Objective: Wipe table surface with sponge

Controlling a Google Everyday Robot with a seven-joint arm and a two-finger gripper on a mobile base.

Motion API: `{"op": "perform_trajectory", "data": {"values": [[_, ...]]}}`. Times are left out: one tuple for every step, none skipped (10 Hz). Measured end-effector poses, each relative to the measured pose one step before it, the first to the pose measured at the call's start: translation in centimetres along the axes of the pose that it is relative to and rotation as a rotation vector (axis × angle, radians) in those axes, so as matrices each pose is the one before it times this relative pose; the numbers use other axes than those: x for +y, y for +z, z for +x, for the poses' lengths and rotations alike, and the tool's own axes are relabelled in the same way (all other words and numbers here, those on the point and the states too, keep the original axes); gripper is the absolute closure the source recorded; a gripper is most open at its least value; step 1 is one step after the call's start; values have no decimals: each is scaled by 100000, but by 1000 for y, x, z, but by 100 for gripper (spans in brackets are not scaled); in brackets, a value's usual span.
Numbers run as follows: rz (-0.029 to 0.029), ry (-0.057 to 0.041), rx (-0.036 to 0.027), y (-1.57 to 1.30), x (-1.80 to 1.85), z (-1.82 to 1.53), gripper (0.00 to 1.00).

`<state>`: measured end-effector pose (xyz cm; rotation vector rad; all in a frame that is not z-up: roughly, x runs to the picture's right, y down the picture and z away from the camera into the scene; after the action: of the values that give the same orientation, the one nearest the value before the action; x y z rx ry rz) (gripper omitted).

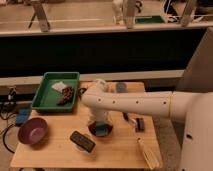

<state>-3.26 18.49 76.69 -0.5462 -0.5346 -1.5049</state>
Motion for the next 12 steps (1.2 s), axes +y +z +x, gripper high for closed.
{"op": "perform_trajectory", "data": {"values": [[-554,-275,36,72,-172,61,31],[-711,-71,-153,119,-101,9,32],[-551,41,-9,121,-55,69,32],[-390,190,-48,117,16,66,32],[-279,578,-6,96,77,83,32],[-469,602,66,72,162,59,32],[-700,546,90,166,199,69,32],[-488,370,85,124,92,79,32],[-508,252,52,146,108,86,32],[-360,194,-155,157,105,29,32],[-236,108,-372,145,25,-29,32],[-263,11,-335,122,14,-18,32]]}}
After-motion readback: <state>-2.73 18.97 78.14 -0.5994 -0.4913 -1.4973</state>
